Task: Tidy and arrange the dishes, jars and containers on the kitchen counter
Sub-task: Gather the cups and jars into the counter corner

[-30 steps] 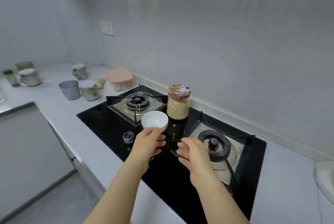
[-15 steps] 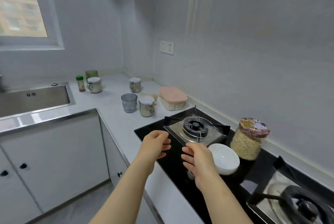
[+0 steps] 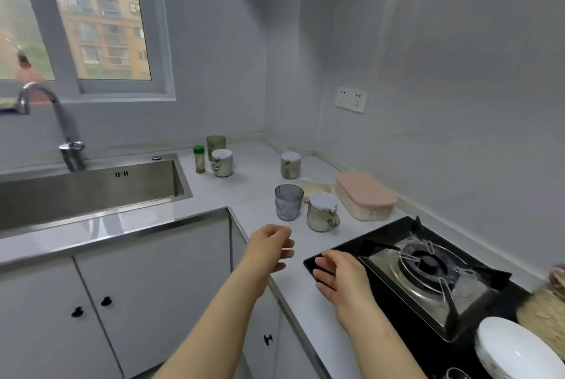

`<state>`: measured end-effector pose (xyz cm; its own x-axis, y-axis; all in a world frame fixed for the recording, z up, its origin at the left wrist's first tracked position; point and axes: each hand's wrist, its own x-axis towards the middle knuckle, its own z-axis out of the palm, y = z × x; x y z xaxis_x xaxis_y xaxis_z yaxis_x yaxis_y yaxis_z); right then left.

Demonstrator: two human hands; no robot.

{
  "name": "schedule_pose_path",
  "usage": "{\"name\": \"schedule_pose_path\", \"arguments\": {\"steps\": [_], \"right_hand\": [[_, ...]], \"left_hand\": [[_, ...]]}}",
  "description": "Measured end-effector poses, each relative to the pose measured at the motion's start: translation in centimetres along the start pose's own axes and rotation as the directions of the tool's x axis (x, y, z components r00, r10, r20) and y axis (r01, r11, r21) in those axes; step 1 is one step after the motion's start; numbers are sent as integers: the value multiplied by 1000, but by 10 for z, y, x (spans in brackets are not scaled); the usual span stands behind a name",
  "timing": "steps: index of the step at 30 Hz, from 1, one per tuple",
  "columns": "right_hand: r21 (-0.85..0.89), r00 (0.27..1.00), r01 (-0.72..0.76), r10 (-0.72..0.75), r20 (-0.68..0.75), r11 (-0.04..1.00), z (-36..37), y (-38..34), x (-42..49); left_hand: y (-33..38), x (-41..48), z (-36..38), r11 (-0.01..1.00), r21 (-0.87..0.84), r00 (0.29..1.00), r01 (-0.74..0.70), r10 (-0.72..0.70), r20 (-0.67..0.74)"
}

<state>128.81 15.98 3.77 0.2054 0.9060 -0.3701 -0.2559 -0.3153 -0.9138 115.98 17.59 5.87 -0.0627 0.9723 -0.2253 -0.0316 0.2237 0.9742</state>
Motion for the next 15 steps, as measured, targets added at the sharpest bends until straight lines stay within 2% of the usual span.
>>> {"name": "schedule_pose_path", "arguments": {"steps": [11,15], "right_hand": [[12,995,-91,91,41,996,48,5,78],[11,998,-60,60,8,998,57,-15,133]], "left_hand": [[-8,76,-30,997,39,995,69,-66,-77],[-8,121,-34,994,43,988,99,-94,-121]]}}
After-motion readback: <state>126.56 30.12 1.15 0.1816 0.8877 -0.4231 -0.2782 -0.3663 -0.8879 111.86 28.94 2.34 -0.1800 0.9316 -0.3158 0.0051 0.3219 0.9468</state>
